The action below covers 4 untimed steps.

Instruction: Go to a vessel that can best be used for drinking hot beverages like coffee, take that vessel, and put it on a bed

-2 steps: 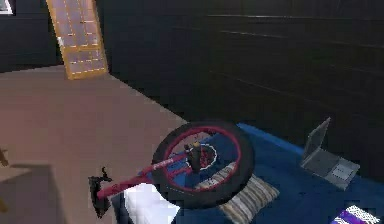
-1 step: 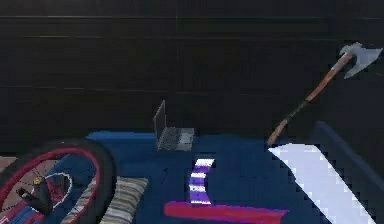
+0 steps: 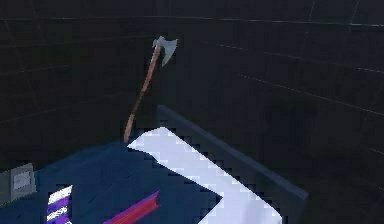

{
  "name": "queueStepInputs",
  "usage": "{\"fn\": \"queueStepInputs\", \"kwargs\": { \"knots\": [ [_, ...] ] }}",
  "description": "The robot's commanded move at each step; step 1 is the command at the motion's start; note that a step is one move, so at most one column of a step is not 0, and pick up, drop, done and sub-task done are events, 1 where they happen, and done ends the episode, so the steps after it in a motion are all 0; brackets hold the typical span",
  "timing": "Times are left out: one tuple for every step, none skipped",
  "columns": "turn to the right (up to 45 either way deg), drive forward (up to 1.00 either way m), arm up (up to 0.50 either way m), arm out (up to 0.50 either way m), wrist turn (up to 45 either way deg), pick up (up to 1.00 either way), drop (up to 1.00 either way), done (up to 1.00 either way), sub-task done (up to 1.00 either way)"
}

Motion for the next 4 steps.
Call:
{"fn": "queueStepInputs", "kwargs": {
  "knots": [
    [12.0,0.00,0.00,0.00,0.0,0.00,0.00,0.00,0.00],
    [-45.0,0.00,0.00,0.00,0.0,0.00,0.00,0.00,0.00],
    [-45.0,0.00,0.00,0.00,0.0,0.00,0.00,0.00,0.00],
    [-15.0,0.00,0.00,0.00,0.0,0.00,0.00,0.00,0.00]
  ]
}}
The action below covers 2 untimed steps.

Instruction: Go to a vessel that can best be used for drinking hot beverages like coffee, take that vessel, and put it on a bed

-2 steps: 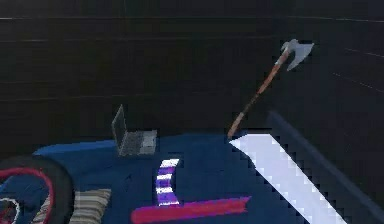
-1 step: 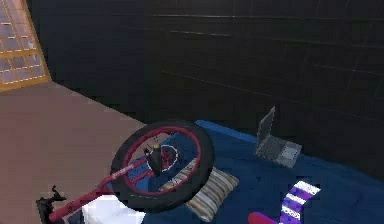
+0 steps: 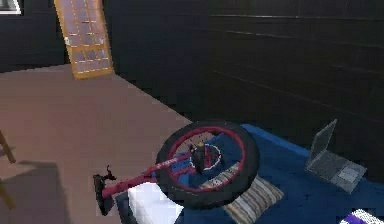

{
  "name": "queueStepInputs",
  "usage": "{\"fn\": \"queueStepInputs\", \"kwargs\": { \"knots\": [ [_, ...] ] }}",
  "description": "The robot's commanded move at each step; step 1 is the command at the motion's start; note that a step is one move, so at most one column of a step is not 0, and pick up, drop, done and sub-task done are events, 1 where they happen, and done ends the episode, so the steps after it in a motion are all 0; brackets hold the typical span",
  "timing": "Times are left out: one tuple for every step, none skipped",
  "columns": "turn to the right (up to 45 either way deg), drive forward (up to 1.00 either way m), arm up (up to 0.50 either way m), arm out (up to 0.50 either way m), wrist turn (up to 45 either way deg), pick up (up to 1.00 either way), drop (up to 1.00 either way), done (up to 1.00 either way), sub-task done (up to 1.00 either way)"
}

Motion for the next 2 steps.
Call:
{"fn": "queueStepInputs", "kwargs": {
  "knots": [
    [45.0,0.00,0.00,0.00,0.0,0.00,0.00,0.00,0.00],
    [45.0,0.00,0.00,0.00,0.0,0.00,0.00,0.00,0.00]
  ]
}}
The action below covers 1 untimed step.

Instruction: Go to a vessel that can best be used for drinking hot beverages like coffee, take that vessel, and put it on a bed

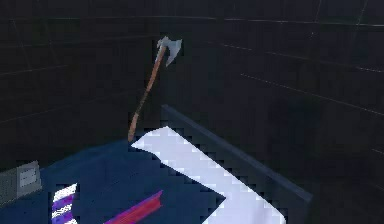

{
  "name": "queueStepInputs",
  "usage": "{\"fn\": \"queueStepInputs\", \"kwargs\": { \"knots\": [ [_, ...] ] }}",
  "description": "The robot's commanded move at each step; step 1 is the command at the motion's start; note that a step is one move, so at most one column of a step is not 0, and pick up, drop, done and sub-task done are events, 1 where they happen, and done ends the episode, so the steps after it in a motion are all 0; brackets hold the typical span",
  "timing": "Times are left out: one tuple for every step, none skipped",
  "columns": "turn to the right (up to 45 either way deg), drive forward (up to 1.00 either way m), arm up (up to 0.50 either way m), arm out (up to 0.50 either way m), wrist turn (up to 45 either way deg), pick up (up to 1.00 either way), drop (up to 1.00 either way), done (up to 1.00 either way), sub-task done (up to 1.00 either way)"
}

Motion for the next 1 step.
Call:
{"fn": "queueStepInputs", "kwargs": {
  "knots": [
    [15.0,0.00,0.00,0.00,0.0,0.00,0.00,0.00,0.00]
  ]
}}
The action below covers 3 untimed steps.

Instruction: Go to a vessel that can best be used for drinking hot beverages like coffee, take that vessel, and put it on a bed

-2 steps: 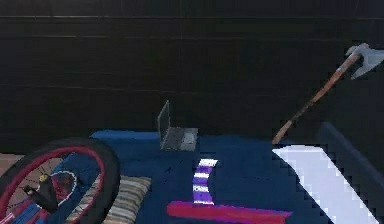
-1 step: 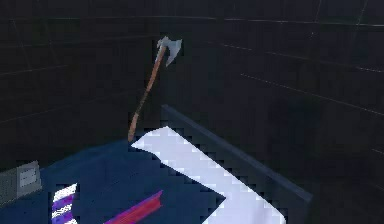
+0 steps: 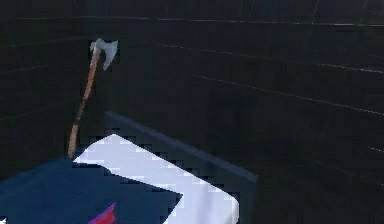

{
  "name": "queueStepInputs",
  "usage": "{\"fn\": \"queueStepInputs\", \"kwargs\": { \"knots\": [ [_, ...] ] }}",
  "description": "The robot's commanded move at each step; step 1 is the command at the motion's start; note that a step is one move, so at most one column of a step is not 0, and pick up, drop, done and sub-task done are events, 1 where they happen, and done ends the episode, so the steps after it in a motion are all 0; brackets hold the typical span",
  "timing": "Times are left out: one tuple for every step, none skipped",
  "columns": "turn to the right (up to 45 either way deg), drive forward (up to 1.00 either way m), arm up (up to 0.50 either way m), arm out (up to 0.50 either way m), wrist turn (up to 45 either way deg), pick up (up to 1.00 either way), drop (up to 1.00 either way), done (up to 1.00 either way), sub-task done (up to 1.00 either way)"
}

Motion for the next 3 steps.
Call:
{"fn": "queueStepInputs", "kwargs": {
  "knots": [
    [-45.0,0.00,0.00,0.00,0.0,0.00,0.00,0.00,0.00],
    [-45.0,0.00,0.00,0.00,0.0,0.00,0.00,0.00,0.00],
    [-3.0,0.00,0.00,0.00,0.0,0.00,0.00,0.00,0.00]
  ]
}}
